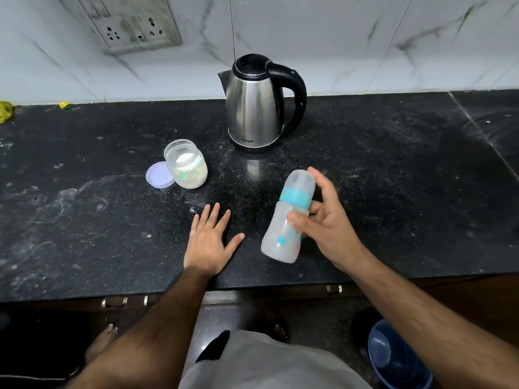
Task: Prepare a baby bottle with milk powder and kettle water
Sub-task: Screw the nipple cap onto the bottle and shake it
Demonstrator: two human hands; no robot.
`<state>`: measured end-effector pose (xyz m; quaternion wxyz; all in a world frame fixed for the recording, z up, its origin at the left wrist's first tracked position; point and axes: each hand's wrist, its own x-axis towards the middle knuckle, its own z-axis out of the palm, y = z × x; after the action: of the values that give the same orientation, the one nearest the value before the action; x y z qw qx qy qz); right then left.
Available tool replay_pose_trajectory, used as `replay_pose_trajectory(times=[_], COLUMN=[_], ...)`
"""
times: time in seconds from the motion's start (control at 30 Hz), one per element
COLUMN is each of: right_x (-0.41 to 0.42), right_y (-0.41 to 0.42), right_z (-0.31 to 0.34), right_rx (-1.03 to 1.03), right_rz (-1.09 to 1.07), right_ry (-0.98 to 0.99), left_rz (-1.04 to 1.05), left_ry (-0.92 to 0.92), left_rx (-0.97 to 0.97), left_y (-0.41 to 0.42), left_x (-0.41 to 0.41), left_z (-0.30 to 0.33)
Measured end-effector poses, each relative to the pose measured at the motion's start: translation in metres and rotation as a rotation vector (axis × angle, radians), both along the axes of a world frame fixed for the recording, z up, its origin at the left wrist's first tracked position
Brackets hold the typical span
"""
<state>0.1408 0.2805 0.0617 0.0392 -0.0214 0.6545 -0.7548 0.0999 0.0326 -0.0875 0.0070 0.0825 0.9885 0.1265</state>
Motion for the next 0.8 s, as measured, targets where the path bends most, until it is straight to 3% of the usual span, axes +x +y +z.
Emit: replay_pose_trajectory(times=[0.13, 0.3, 0.43, 0.6, 0.73, 0.8], right_x=[-0.006, 0.002, -0.005, -0.001, -0.010, -0.009], right_y=[0.005, 0.001, 0.004, 0.000, 0.005, 0.003], right_z=[0.001, -0.001, -0.001, 0.002, 0.006, 0.007], right_rx=[-0.057, -0.007, -0.061, -0.013, -0.061, -0.028], right_rz=[-0.192, -0.028, -0.210, -0.054, -0.234, -0.192], right_ry=[0.003, -0.028, -0.022, -0.020, -0.011, -0.030], left_rz=[-0.003, -0.001, -0.005, -0.003, -0.001, -0.001], left_ry=[0.004, -0.003, -0.003, 0.002, 0.009, 0.011], left_rx=[-0.005, -0.012, -0.009, -0.008, -0.008, -0.011], left_y=[0.000, 0.000, 0.000, 0.000, 0.000, -0.001], left_x=[0.000, 0.000, 0.000, 0.000, 0.000, 0.000], left_z=[0.001, 0.002, 0.002, 0.001, -0.001, -0.001])
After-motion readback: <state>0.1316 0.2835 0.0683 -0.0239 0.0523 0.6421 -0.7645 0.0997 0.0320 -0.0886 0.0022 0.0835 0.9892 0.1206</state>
